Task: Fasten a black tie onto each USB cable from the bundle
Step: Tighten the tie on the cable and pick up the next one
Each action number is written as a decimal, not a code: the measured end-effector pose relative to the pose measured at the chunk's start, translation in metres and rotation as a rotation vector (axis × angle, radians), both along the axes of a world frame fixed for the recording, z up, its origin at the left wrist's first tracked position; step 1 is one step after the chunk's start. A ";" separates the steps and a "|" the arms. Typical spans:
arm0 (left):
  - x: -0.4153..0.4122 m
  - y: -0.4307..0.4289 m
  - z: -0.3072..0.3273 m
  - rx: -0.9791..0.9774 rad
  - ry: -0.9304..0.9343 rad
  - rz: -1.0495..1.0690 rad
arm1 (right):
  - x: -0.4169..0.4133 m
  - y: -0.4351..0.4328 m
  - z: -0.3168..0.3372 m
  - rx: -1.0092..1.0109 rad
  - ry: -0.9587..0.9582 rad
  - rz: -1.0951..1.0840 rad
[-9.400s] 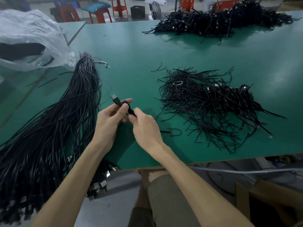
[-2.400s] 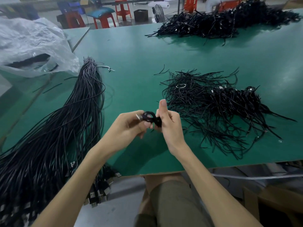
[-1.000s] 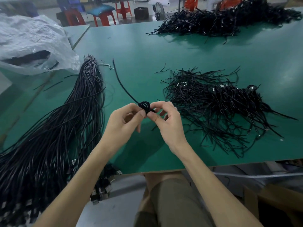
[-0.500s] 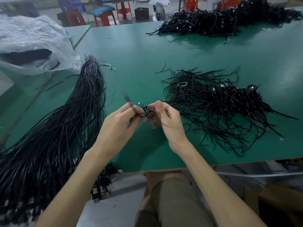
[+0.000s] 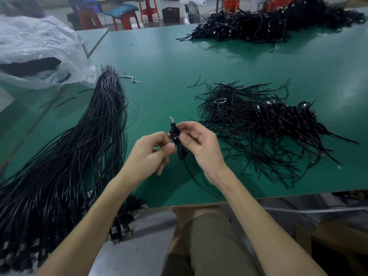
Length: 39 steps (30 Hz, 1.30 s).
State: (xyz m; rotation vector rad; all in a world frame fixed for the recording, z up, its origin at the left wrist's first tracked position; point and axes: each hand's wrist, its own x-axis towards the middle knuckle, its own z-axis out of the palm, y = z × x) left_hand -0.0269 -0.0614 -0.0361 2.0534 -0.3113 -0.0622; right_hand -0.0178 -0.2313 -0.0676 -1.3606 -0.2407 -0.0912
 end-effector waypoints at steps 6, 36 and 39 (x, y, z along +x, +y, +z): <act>0.004 -0.006 -0.007 -0.322 0.387 0.125 | -0.001 -0.001 0.001 -0.027 -0.033 -0.037; -0.008 -0.005 -0.005 0.375 -0.487 0.232 | -0.004 -0.002 0.005 -0.176 0.054 0.001; -0.004 -0.003 -0.009 0.273 -0.322 0.232 | -0.004 -0.002 0.004 -0.194 0.055 0.009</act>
